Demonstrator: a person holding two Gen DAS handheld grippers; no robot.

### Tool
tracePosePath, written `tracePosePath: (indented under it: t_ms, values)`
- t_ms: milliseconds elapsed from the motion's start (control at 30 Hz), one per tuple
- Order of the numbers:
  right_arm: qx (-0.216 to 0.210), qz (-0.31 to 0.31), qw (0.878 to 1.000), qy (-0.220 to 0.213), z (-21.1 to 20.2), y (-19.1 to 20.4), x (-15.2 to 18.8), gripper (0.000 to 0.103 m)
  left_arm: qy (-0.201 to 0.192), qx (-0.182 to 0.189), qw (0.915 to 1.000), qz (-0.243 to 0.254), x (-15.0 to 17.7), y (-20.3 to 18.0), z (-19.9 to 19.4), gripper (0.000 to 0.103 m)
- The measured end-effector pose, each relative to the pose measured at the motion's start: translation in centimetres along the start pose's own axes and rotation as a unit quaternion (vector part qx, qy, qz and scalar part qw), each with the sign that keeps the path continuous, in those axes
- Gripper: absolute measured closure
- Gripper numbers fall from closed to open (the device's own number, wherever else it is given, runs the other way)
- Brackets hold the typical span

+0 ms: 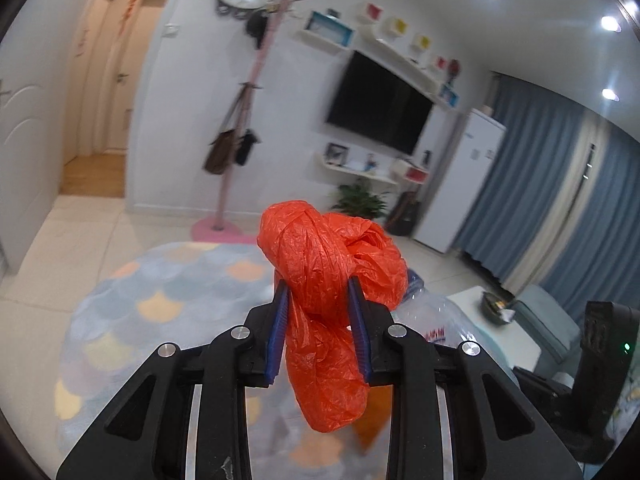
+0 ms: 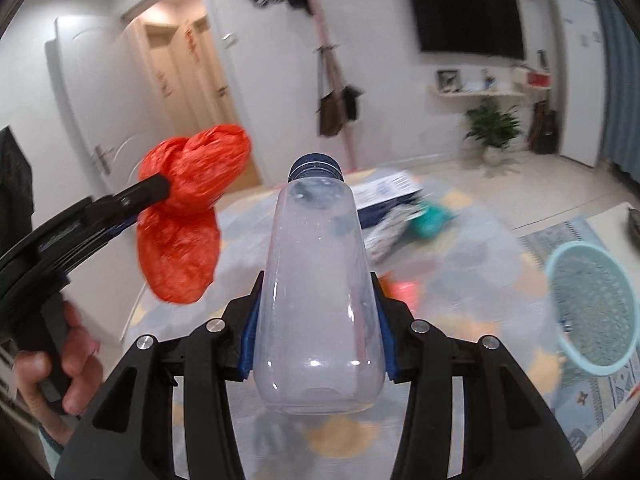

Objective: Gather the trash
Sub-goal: 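Carry bag and bottle over the blue basket and open both grippers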

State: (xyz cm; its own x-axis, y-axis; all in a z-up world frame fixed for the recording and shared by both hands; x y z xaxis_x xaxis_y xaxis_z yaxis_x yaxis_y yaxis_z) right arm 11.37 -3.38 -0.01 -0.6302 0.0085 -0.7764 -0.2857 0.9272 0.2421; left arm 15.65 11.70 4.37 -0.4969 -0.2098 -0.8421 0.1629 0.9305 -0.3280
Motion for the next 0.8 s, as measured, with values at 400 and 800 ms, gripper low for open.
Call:
tracePosePath:
  t_ms: [400,800]
  values:
    - [0.121,0.101,0.986,-0.053,-5.0,-17.0,-2.0,0.06,0.053,0.092,0.9921,0.067,1.8,-14.8,7.1,0.076]
    - [0.231,0.222,0.947,0.016,-3.6,-34.8,4.1,0.059,0.156,0.151,0.9704,0.105,7.4,-26.6,18.2,0.076]
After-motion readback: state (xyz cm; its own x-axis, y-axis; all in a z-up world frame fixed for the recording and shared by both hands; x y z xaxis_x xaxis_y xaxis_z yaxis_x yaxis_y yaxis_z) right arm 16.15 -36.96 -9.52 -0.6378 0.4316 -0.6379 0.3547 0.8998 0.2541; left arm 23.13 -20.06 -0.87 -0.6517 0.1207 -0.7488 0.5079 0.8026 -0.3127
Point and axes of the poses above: each gripper's, at about its wrist camera, not at the fingertips, and z roughly the way its jaws point, y to its left, x to its underside, the point moved 9 cm from there along z, roughly the way its jaws point, and after that the axes turned 1 degree about y, right-handed, at the moved point
